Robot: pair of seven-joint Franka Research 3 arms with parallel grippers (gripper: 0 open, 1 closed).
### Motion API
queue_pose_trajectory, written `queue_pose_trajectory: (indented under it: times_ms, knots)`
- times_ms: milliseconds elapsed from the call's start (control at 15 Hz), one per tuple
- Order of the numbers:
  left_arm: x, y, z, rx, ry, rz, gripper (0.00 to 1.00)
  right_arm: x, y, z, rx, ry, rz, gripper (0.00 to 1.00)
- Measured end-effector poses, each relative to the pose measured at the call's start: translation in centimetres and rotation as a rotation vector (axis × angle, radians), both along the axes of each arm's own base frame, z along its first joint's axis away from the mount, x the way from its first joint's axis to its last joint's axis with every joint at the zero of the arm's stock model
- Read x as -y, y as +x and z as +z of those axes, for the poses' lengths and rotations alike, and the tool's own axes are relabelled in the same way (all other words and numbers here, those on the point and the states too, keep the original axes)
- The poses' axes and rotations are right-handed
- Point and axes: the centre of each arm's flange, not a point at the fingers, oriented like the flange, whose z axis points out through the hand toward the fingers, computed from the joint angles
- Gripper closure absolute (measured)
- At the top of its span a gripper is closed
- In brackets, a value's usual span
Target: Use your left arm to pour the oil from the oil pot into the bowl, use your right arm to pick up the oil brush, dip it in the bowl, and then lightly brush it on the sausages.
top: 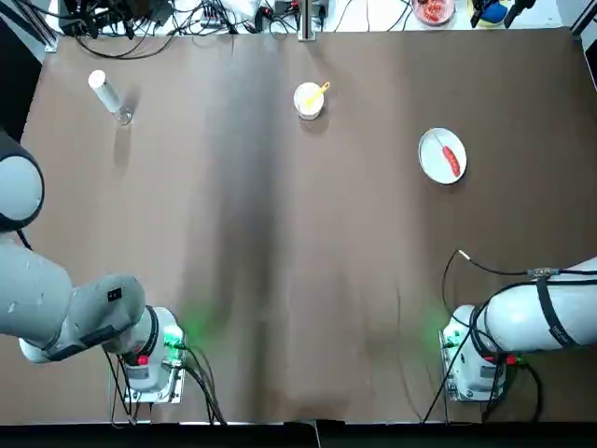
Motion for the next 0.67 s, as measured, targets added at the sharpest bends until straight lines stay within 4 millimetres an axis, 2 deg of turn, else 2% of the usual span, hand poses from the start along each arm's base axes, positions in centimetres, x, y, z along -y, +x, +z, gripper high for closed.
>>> queue_pose_trajectory:
  times_ms: [133,200,400,533,667]
  knots:
    - [-0.4,0.0,0.0,0.000,0.000,0.010,0.00,0.0,0.0,0.0,0.000,0.000,0.000,0.00]
    - [-2.3,0.1,0.0,0.000,-0.004,0.044,0.00,0.0,0.0,0.0,0.000,0.000,0.000,0.00]
    - [-6.2,0.1,0.2,0.009,-0.018,0.104,0.00,0.0,0.0,0.0,0.000,0.000,0.000,0.00]
    - [-8.5,0.0,0.3,0.014,-0.019,0.140,0.00,0.0,0.0,0.0,0.000,0.000,0.000,0.00]
    - [-9.8,-0.2,0.3,0.016,-0.032,0.089,0.00,0.0,0.0,0.0,0.000,0.000,0.000,0.00]
